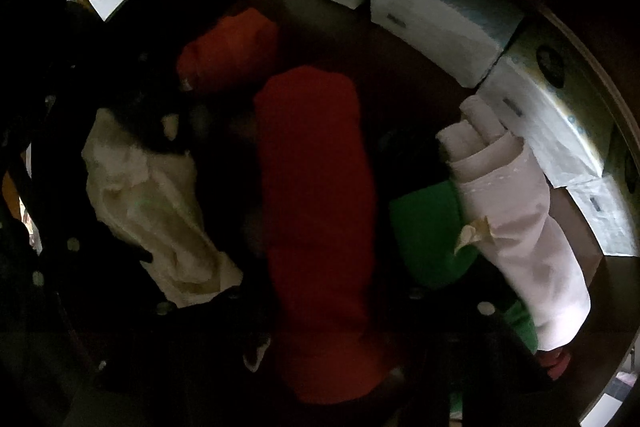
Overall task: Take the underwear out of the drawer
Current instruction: 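Reach both grippers into the drawer toward the beige underwear and red sock, then grasp the beige underwear with the left gripper while the right gripper grasps a red sock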
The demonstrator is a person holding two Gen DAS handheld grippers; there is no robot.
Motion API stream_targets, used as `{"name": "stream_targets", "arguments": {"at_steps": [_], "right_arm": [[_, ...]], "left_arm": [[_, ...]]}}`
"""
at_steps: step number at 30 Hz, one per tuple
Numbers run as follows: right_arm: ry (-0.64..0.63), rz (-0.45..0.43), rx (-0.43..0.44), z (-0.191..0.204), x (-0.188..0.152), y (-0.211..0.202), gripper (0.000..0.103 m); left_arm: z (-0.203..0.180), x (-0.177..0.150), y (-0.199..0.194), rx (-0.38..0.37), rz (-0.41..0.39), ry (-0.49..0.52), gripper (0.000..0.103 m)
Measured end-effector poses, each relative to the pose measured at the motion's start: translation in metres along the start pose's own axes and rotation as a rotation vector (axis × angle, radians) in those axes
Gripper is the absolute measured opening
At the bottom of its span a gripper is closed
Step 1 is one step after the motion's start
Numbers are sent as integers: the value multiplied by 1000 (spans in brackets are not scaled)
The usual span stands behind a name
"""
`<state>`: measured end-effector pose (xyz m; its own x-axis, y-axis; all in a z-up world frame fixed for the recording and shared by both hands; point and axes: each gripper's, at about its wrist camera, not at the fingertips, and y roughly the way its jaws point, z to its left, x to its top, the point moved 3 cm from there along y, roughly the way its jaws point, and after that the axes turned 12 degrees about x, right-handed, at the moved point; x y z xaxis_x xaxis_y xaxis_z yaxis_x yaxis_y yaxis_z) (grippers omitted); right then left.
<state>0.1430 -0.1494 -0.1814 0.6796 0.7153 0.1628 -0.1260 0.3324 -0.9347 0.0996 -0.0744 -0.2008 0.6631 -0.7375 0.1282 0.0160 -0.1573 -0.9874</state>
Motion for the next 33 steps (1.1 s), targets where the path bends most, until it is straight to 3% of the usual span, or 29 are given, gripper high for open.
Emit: {"name": "stream_targets", "arguments": {"at_steps": [5,11,17,21,33], "right_arm": [[-25,-62,-30,3,2,-11,35],[-22,-130,-32,-1,2,-23,35],[-38,-190,-49,10,2,-31,35],[-29,-218,-49,9,-9,-34,35],[-31,-308,-46,26,-47,-64,35]], "left_arm": [[6,-8,-10,33,-73,-57,40],[19,-31,-31,54,-179,-183,39],[26,-45,-38,121,-260,-242,39],[35,-60,-63,137,-302,-281,39],[20,-51,-66,255,-395,-361,39]]}}
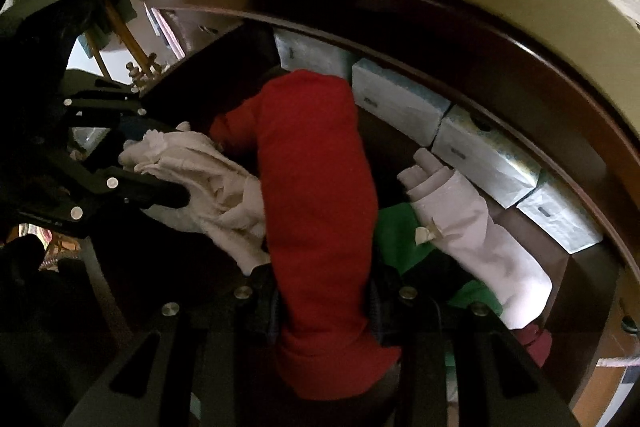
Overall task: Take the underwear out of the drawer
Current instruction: 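Grasp the beige underwear with the left gripper while the right gripper grasps a red sock, then lift the beige underwear and red sock up out of the drawer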
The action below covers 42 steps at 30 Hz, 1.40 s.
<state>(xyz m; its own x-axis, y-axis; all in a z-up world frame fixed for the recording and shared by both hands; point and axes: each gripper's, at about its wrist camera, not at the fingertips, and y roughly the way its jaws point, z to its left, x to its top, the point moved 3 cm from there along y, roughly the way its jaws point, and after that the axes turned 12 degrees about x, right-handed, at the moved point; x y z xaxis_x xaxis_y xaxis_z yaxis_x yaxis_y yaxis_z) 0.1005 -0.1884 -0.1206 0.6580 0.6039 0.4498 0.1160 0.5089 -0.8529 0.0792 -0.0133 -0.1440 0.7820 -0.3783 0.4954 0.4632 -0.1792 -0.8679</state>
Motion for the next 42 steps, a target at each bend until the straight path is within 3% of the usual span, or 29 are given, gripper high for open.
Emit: {"name": "stream_targets", "arguments": {"at_steps": [5,42], "right_arm": [[3,-32,0,0,-3,-9,35],[32,-240,21,23,-10,-42,35]], "left_arm": [[3,-1,-7,56,-40,-12,39],[8,-8,-48,121,-236,-201,39]]}}
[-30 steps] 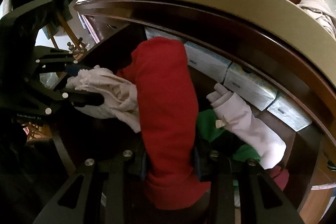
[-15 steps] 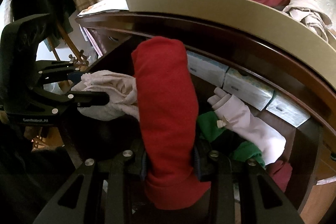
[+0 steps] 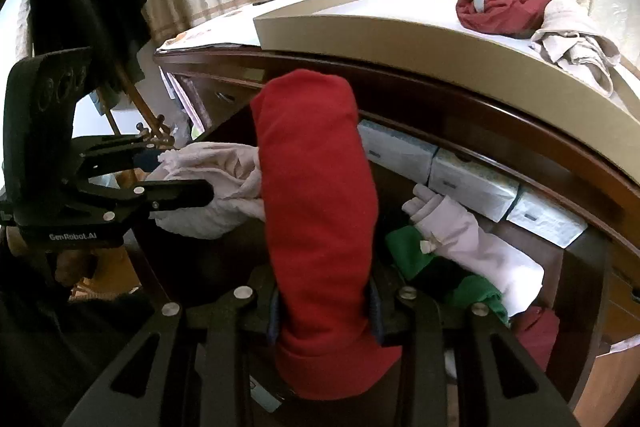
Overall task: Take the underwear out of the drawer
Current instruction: 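Lift the beige underwear and red sock up out of the drawer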
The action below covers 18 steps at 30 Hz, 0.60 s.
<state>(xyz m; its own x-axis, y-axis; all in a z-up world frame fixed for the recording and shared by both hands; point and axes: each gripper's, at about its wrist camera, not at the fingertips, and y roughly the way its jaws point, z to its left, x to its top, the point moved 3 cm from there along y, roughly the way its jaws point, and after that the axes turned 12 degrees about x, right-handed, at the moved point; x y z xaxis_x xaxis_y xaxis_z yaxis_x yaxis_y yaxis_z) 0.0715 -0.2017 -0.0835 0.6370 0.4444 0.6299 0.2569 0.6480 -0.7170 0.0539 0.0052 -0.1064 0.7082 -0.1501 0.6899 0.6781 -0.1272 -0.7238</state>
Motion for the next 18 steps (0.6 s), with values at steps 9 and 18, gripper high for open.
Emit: {"name": "stream_targets", "arguments": {"at_steps": [9,18], "right_arm": [[-20,-84,16,8,-1,-12,35],[-31,-161,24,16,0,-25,35]], "left_arm": [[1,1,-15,-14,-84,-42,39],[1,2,-26,-2,-152,-64,39]]}}
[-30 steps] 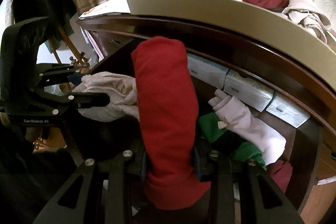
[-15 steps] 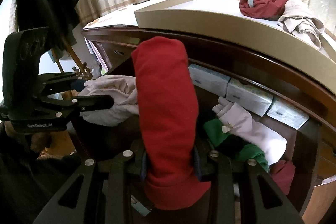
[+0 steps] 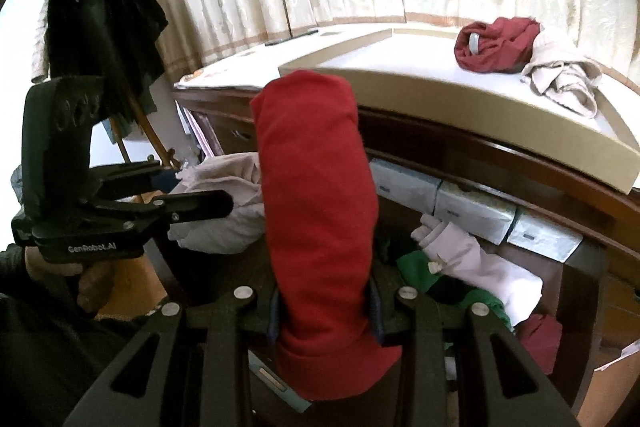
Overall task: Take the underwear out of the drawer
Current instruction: 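Lift the beige underwear and red sock up out of the drawer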
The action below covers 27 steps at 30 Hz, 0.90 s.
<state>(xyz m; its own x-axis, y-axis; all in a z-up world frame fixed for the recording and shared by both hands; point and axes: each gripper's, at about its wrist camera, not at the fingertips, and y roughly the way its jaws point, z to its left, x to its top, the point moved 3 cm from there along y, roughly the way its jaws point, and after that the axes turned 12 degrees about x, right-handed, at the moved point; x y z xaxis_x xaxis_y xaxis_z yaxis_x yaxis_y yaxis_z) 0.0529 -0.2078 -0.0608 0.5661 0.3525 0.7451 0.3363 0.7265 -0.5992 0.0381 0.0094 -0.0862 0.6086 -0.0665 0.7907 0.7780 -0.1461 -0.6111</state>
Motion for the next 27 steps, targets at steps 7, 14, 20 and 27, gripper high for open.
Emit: {"name": "stream_targets", "arguments": {"at_steps": [7,14,20,27], "right_arm": [[-21,-70,-1,7,9,-16,35],[-20,-124,16,16,22,-30,35],[-20,-150,27,17,36,-38,35],[0,-174,39,12,49,-42,35]], "left_arm": [[3,10,-17,24,-88,-9,39],[8,23,-32,21,-149,-23,39],[5,37,-40,33,-194,2,39],[6,56,-47,40,-237,9,39]]}}
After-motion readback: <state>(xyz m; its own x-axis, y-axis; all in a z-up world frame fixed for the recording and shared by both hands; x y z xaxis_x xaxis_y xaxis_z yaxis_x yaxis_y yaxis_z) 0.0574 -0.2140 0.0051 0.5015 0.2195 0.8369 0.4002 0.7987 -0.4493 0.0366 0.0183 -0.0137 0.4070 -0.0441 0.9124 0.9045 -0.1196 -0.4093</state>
